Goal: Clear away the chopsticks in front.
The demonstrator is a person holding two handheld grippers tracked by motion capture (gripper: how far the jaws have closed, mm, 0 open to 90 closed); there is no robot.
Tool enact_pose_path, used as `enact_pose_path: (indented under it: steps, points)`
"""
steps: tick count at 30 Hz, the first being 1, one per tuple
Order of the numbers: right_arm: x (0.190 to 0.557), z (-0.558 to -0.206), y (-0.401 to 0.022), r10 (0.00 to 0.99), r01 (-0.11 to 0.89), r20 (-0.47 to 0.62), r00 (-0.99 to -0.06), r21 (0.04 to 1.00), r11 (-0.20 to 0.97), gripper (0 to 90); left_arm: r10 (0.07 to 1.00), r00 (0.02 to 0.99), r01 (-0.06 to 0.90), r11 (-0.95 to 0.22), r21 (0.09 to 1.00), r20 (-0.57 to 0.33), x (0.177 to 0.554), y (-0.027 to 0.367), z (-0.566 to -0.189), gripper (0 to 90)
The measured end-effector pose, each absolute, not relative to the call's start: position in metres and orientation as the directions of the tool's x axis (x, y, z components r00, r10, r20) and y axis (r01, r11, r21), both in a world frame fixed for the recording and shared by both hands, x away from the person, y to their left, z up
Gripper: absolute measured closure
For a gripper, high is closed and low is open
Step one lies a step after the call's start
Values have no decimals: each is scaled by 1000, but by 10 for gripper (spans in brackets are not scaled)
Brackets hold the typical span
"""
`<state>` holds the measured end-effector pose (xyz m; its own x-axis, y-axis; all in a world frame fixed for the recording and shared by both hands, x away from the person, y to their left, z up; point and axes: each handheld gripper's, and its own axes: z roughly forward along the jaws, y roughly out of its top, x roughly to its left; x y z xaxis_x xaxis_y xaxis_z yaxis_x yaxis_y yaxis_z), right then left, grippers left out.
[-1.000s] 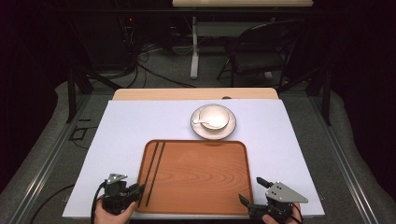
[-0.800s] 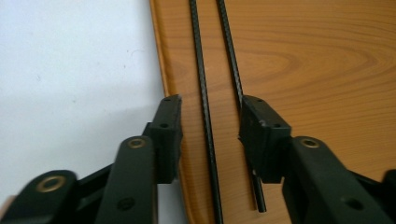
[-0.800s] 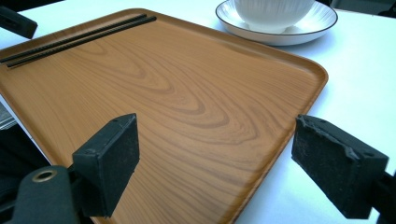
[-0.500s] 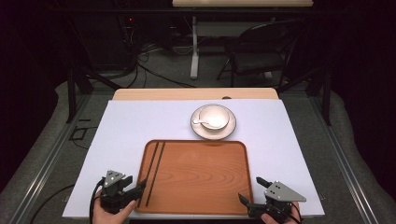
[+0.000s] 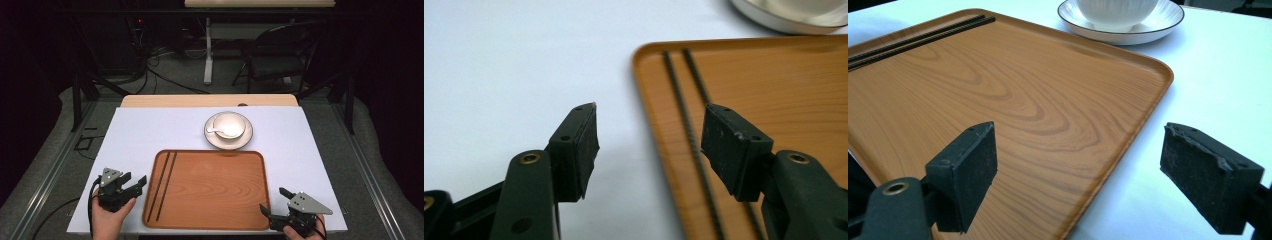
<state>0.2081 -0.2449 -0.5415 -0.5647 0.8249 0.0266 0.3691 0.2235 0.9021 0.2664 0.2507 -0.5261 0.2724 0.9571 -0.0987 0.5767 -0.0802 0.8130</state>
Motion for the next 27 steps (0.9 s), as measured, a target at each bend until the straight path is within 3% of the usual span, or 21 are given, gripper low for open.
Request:
enact_pose_path:
  steps: [8,12,27]
  points:
    - [208,-542,-245,825,368,25,-564,902,224,148,967,251,569,-103,816,-53,268,264,-539,398]
    - [209,-543,-246,826,370,20,-564,900,231,148,964,243,577,-58,815,-104,268,270,-540,393]
    - [210,-542,-253,843,376,23,-537,901,215,148,962,229,601,-22,799,-147,270,275,-545,355]
